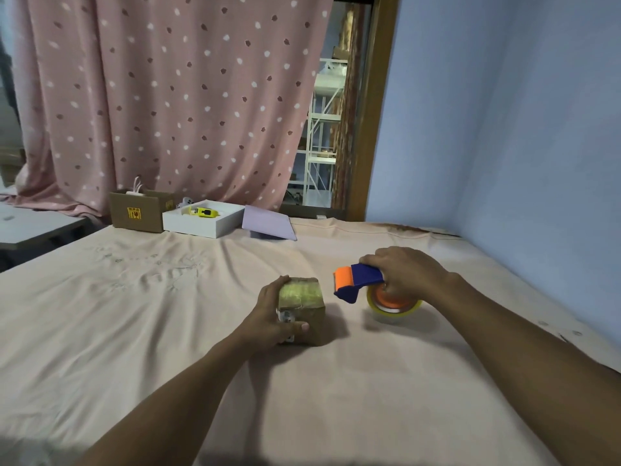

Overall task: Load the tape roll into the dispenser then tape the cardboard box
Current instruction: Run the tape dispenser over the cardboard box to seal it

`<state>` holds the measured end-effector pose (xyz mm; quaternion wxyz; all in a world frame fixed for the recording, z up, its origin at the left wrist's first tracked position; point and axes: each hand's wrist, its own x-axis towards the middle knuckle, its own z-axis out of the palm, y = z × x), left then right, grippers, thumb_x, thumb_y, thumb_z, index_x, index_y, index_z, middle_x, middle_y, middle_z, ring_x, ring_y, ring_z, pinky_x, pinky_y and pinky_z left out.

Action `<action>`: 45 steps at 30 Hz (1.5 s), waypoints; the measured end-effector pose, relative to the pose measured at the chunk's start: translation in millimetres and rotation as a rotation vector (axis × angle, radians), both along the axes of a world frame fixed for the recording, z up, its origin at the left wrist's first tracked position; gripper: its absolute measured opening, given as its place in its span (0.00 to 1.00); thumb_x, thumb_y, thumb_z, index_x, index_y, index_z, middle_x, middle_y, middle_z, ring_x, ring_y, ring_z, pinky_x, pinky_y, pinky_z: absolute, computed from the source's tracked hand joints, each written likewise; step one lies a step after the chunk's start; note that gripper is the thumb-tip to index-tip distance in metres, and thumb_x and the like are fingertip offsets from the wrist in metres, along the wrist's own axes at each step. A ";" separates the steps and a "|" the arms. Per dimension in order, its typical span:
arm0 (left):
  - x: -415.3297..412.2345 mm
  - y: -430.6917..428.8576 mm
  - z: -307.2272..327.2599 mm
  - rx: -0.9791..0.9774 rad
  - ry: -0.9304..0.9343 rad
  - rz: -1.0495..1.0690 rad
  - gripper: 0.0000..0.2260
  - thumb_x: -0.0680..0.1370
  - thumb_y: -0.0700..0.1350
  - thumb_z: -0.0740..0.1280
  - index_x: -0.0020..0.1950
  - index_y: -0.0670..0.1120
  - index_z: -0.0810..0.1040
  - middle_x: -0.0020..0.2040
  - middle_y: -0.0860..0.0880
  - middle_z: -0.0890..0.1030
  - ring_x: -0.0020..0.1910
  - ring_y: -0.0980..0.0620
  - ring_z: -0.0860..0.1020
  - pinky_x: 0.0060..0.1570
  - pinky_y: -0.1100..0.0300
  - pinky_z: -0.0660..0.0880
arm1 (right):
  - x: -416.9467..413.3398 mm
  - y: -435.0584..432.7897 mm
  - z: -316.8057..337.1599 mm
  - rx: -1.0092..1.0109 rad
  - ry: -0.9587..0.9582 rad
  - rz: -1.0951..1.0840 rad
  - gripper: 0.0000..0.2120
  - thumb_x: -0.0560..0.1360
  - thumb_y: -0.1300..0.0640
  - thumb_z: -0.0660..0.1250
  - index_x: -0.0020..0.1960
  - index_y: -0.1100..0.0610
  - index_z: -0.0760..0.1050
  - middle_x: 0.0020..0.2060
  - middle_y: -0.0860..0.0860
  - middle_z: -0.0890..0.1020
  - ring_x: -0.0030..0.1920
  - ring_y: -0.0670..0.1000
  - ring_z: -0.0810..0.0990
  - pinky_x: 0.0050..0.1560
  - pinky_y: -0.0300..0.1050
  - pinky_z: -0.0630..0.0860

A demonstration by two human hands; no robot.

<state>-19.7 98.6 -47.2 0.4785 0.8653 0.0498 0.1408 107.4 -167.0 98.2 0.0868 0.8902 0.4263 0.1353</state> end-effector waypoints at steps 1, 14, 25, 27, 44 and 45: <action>0.0 0.4 0.3 0.002 0.013 0.000 0.54 0.65 0.56 0.81 0.86 0.50 0.57 0.78 0.52 0.62 0.79 0.51 0.67 0.76 0.58 0.68 | 0.6 -1.3 -2.6 0.007 -0.003 0.002 0.28 0.74 0.53 0.68 0.73 0.43 0.68 0.57 0.47 0.79 0.57 0.54 0.77 0.45 0.45 0.69; 11.3 -7.9 62.5 0.352 0.208 -0.011 0.28 0.86 0.64 0.60 0.75 0.43 0.65 0.71 0.45 0.74 0.58 0.53 0.77 0.53 0.61 0.75 | -9.0 19.6 -24.8 -0.045 -0.028 0.014 0.24 0.73 0.54 0.70 0.66 0.47 0.69 0.55 0.51 0.80 0.54 0.54 0.77 0.49 0.49 0.77; 55.7 -53.3 67.8 0.945 0.301 0.077 0.23 0.86 0.50 0.58 0.79 0.43 0.68 0.87 0.41 0.61 0.88 0.37 0.53 0.86 0.32 0.53 | -17.6 11.5 -19.3 -0.089 -0.012 -0.032 0.20 0.73 0.54 0.69 0.63 0.48 0.69 0.52 0.52 0.81 0.46 0.54 0.75 0.45 0.48 0.73; 52.0 -46.4 67.2 0.965 0.338 0.012 0.22 0.86 0.46 0.56 0.80 0.44 0.69 0.85 0.40 0.64 0.87 0.35 0.54 0.84 0.30 0.55 | -18.9 10.0 -17.0 -0.081 -0.001 -0.048 0.20 0.73 0.55 0.68 0.63 0.48 0.70 0.51 0.52 0.80 0.45 0.54 0.75 0.44 0.48 0.72; 42.6 -39.0 69.0 1.311 0.276 -0.081 0.21 0.85 0.48 0.67 0.77 0.43 0.69 0.71 0.37 0.73 0.69 0.34 0.73 0.71 0.40 0.72 | -25.8 42.7 6.8 -0.281 -0.062 -0.009 0.19 0.76 0.54 0.71 0.66 0.49 0.72 0.52 0.53 0.82 0.45 0.54 0.74 0.43 0.48 0.72; 42.5 -39.1 69.7 1.304 0.275 -0.075 0.20 0.85 0.48 0.67 0.76 0.43 0.70 0.71 0.37 0.73 0.69 0.34 0.74 0.71 0.40 0.72 | -26.8 46.5 11.3 -0.311 -0.087 -0.004 0.19 0.76 0.54 0.71 0.65 0.49 0.73 0.52 0.53 0.82 0.45 0.53 0.75 0.43 0.48 0.73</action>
